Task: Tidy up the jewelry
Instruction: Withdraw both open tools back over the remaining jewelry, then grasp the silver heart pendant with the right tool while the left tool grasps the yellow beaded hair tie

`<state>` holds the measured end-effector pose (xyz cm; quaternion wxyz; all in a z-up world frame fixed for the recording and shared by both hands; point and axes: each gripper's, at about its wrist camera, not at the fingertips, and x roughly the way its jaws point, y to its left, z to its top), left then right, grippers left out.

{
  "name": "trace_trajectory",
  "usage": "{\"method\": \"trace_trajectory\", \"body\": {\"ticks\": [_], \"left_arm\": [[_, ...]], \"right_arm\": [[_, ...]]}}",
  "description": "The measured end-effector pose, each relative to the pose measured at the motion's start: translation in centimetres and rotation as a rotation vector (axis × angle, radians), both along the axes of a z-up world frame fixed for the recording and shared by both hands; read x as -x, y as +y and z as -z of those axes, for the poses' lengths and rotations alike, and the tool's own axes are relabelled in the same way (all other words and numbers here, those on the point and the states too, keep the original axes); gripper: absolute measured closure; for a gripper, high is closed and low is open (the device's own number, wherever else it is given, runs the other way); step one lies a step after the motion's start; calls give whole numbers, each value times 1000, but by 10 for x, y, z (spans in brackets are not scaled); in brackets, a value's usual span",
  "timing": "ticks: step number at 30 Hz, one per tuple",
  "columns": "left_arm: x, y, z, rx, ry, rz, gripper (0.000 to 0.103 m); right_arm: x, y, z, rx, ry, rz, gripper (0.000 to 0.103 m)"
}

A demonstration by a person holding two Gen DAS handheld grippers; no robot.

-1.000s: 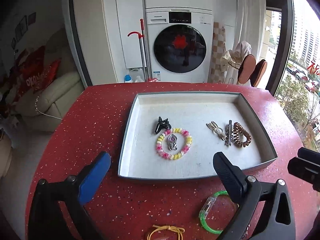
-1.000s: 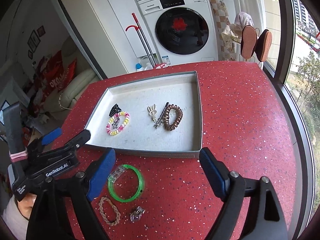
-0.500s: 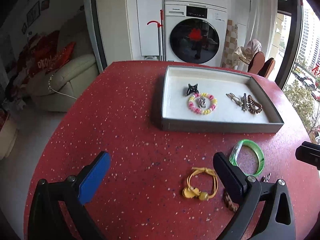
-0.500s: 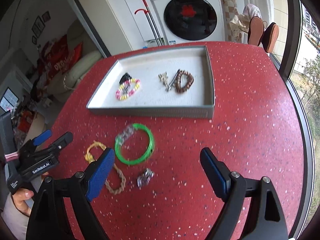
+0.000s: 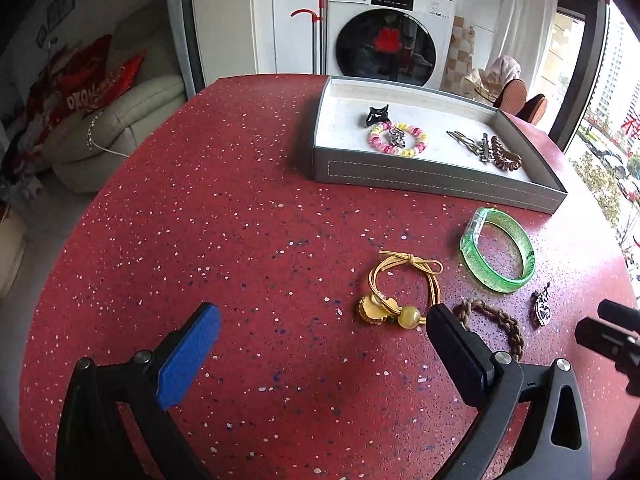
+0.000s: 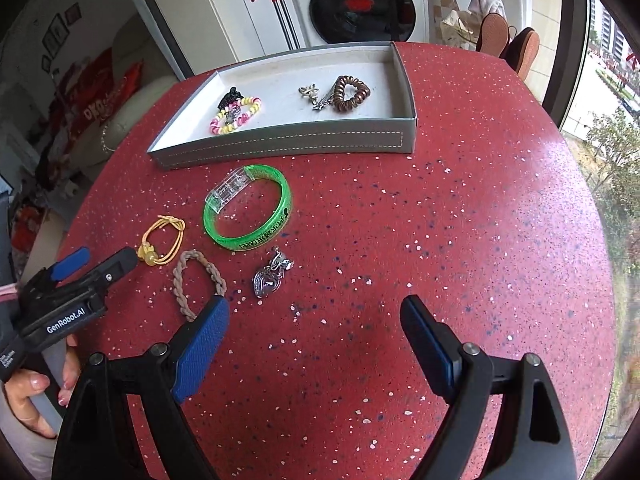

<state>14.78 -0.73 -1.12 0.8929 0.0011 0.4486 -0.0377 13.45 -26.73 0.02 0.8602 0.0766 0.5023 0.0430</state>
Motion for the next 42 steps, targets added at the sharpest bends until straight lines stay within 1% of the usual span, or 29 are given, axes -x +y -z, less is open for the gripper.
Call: {"method": "trace_trajectory", "body": {"ticks": [5, 7, 13, 18, 20, 21, 22, 24, 26, 28, 29, 30, 33, 34, 36, 38, 39, 40, 42], "left_arm": [[-5, -1, 3, 13, 11, -35, 0], [-6, -2, 4, 12, 12, -40, 0], [-8, -7, 6, -8, 17, -59, 0], [-10, -11, 6, -15, 20, -79, 0], [-9, -14, 5, -27, 9, -77, 2], [-9, -16, 5, -32, 8, -76, 2], [-9, -18, 5, -37, 6, -74, 2], [-8, -22, 5, -51, 1, -69, 3], [-9, -26, 8, -65, 16, -60, 17], [-10, -28, 12, -74, 39, -57, 18], [-9, -28, 12, -68, 29, -61, 18], [-9, -27, 12, -69, 29, -63, 18], [-8, -30, 11, -70, 26, -46, 27], [-7, -31, 11, -75, 24, -41, 30], [-7, -33, 10, -73, 18, -25, 41], [-6, -35, 10, -58, 20, -4, 62], [-6, -36, 9, -67, 18, 0, 69], [-6, -36, 9, -68, 18, 9, 72], [-5, -34, 9, -44, 22, 25, 72]], "right_arm": [[-3, 7, 0, 19, -12, 10, 16], [-4, 10, 1, 32, -19, 11, 22], [-10, 16, 5, 33, -20, 27, 31], [-14, 22, 9, 49, -23, 29, 34], [-15, 26, 10, 64, -28, 25, 35], [-15, 28, 12, 73, -27, 22, 38], [-16, 30, 13, 80, -24, 22, 44], [-16, 33, 14, 111, -33, 23, 49], [-15, 36, 14, 140, -38, 18, 54], [-14, 37, 14, 160, -43, 8, 65], [-14, 38, 14, 169, -45, 5, 67], [-13, 37, 14, 178, -49, 3, 72], [-13, 35, 14, 189, -53, 7, 82], [-12, 33, 14, 183, -55, 6, 82], [-11, 32, 14, 183, -56, 4, 82], [-11, 31, 13, 177, -57, -2, 83], [-10, 31, 13, 173, -59, -4, 83], [-9, 28, 11, 162, -63, -6, 83], [-8, 25, 9, 141, -69, -9, 83]]}}
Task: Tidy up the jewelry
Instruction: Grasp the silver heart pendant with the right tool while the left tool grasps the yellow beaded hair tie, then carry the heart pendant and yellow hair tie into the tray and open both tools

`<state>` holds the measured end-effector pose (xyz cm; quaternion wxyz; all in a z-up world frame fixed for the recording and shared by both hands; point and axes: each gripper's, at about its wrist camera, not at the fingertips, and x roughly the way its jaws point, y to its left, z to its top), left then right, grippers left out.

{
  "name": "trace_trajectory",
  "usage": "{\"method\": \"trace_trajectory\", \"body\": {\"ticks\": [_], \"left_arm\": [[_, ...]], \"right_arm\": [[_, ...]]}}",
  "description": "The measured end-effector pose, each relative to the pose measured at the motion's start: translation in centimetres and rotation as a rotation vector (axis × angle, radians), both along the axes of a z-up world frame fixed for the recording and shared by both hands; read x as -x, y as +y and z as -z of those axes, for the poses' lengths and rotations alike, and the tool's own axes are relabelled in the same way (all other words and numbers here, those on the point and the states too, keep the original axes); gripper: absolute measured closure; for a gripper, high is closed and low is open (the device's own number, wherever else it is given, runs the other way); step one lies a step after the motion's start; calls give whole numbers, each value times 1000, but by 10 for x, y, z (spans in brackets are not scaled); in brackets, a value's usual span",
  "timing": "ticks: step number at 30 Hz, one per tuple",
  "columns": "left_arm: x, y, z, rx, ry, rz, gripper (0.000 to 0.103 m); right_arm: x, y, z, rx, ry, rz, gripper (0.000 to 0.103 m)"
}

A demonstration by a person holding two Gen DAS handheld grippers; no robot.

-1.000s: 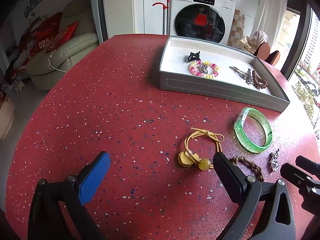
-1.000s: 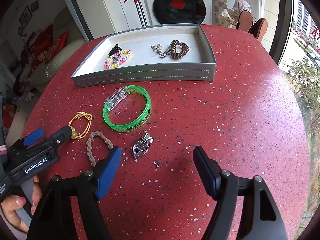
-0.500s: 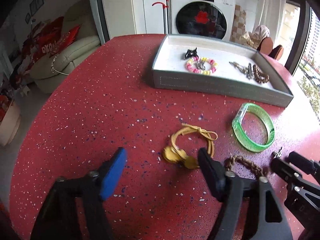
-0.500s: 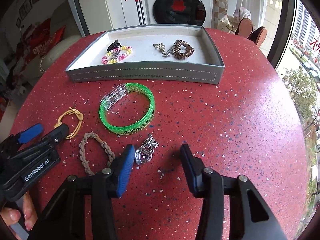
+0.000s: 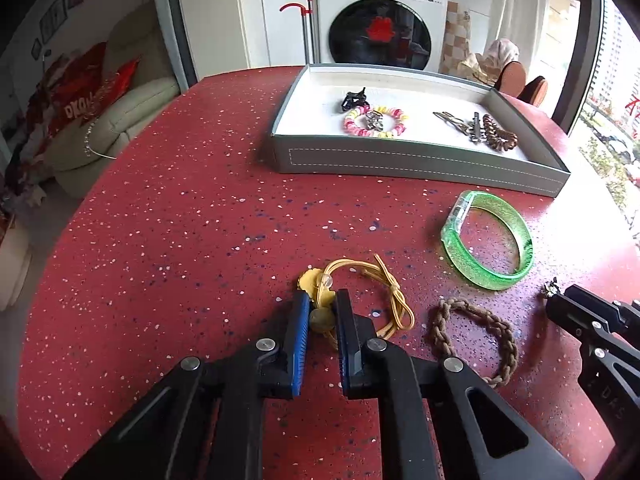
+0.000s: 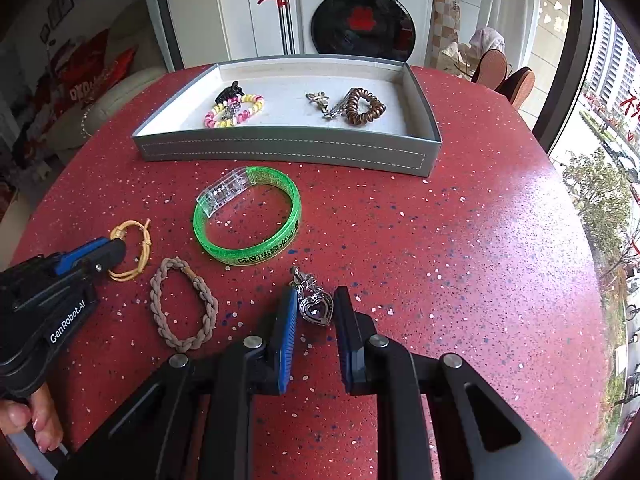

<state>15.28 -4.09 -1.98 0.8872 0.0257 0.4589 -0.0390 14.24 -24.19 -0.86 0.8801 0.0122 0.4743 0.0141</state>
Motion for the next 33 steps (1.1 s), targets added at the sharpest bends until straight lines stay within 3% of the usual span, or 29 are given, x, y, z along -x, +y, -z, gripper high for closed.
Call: {"method": "trace_trajectory", "body": {"ticks": [12, 33], "left_arm": [[9, 15, -11, 103, -3, 45, 72], [4, 12, -48, 150, -61, 96, 72]], "right_arm": [[8, -22, -15, -114, -7, -5, 82], [-4, -31, -38, -169, -38, -18, 82]]}}
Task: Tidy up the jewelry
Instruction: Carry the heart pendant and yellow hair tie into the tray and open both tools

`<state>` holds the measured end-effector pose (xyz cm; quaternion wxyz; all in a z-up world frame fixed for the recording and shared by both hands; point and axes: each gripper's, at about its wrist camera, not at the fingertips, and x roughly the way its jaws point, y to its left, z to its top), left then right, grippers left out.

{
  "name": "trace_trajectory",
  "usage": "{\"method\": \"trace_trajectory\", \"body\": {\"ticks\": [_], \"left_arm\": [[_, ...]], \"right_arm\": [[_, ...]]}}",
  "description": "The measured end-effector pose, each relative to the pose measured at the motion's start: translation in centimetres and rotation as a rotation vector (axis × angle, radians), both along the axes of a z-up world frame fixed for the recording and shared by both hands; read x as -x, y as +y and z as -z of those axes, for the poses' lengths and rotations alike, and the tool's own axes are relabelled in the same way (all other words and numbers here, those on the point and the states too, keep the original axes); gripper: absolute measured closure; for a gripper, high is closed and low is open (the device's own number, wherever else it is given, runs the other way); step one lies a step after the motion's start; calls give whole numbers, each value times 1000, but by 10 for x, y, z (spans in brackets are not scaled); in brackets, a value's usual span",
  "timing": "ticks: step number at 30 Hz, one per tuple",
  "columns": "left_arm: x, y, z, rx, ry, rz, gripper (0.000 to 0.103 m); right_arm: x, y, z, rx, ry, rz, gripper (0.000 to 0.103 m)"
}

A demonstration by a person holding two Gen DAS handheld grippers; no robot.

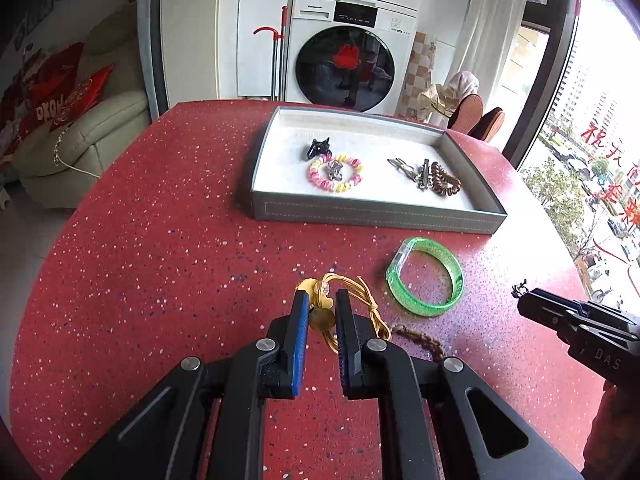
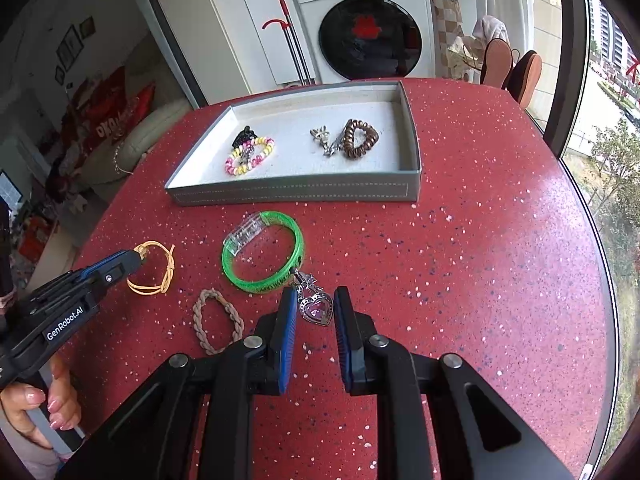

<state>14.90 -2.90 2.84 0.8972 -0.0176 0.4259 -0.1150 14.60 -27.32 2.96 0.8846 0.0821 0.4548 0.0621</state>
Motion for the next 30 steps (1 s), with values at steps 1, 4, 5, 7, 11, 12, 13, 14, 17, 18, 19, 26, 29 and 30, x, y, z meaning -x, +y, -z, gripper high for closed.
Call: {"method": "trace_trajectory", "body": {"ticks": [1, 4, 5, 7, 11, 12, 13, 14, 17, 18, 19, 26, 29, 30], "left_arm": [[-2, -1, -1, 1, -2, 2, 72], [-10, -2, -7, 4, -12, 4, 72], [-12, -2, -9, 6, -16, 4, 72], [-21, -2, -13, 14, -21, 4, 72], [-39, -6, -21, 17, -36, 0, 72], [-44, -7, -23, 18, -38, 0, 72], [-47, -7, -24, 19, -39, 1, 72], [-54, -8, -25, 19, -39, 0, 72], [-72, -12, -28, 10, -42, 1, 72], [-78, -14, -28, 6, -41, 1, 72], [-85, -15, -29, 3, -40, 2, 72], [-130, -24, -30, -16, -43, -7, 72], [-144, -31, -24, -33, -39, -1, 72], [-147, -32, -21, -36, -33, -3, 72]], "right_arm": [[-3, 0, -3, 1, -4, -1, 82], [-13, -4, -10, -8, -16, 1, 82], [-18, -5, -12, -12, -20, 3, 82], [-26, -7, -17, -15, -25, 3, 82], [-50, -10, -25, -29, -30, 5, 82], [-55, -10, -25, -33, -29, 6, 82], [-62, -10, -26, -36, -29, 6, 82], [-68, -9, -27, -37, -29, 4, 82], [-87, -4, -28, -29, -32, -8, 82], [-92, -3, -28, -28, -32, -12, 83], [-100, -1, -28, -28, -33, -13, 82], [-145, 1, -15, -55, 3, 2, 83], [-158, 3, -6, -78, 24, 3, 83], [-160, 4, -4, -80, 29, 4, 83]]}}
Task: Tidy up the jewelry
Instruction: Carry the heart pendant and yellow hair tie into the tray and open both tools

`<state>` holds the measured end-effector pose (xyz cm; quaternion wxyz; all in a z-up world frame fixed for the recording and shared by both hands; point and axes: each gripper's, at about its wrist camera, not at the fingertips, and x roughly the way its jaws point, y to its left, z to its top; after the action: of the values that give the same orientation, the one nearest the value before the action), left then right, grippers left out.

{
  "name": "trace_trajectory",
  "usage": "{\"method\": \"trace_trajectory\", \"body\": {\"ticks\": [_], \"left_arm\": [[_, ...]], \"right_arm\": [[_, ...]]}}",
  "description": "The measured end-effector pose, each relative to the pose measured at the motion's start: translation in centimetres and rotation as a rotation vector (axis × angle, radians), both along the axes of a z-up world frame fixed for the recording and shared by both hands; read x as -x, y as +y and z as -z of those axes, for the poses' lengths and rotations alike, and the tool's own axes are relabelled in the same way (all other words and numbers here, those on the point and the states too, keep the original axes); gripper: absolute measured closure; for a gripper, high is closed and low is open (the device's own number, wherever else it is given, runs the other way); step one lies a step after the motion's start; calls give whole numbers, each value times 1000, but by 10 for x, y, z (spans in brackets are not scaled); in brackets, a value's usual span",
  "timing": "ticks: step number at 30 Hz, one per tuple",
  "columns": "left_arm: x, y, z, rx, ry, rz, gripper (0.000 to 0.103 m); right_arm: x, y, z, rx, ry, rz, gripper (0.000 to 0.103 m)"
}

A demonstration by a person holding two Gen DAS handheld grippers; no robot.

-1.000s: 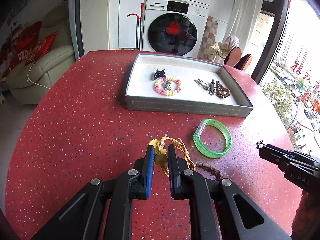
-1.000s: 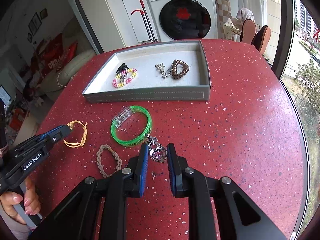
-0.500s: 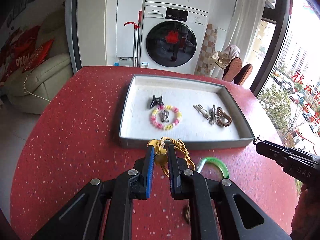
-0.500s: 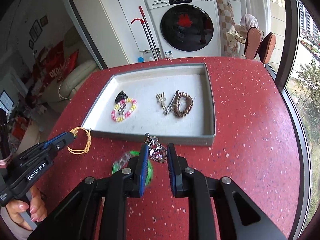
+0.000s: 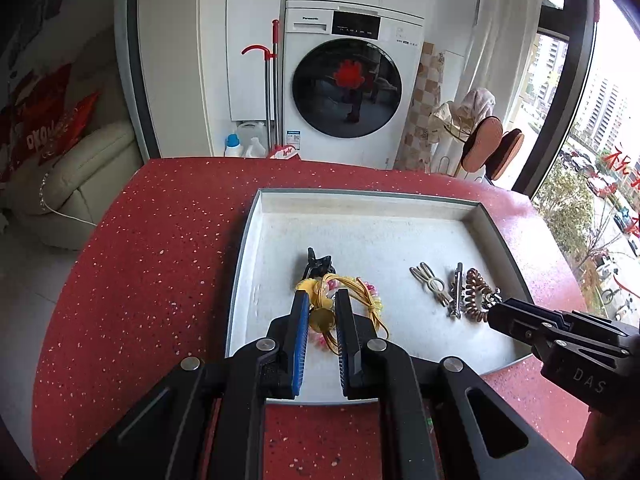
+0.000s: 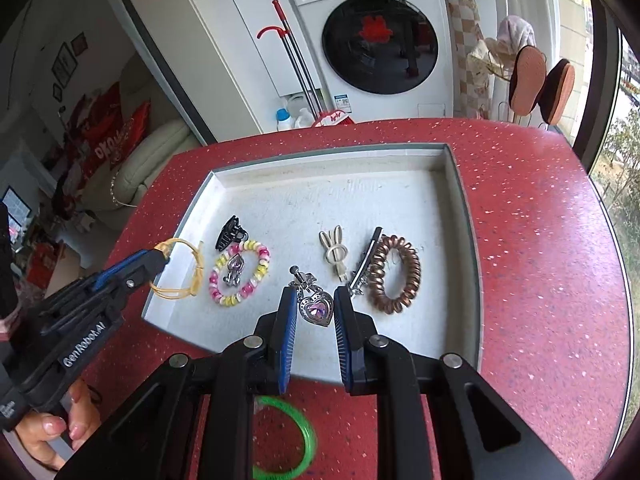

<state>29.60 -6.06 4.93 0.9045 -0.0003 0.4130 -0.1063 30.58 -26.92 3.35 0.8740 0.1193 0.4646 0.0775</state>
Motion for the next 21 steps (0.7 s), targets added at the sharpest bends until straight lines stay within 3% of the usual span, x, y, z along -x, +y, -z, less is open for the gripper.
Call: {"method": "trace_trajectory", "body": {"ticks": [8, 21], "left_arm": [[-16, -5, 35, -28, 58, -18, 72], [-22, -22, 56, -135, 54, 5, 72]], "right_arm": [[-16, 5, 27, 26, 49, -9, 83], [-18, -10, 37, 109, 63, 15, 82]]}}
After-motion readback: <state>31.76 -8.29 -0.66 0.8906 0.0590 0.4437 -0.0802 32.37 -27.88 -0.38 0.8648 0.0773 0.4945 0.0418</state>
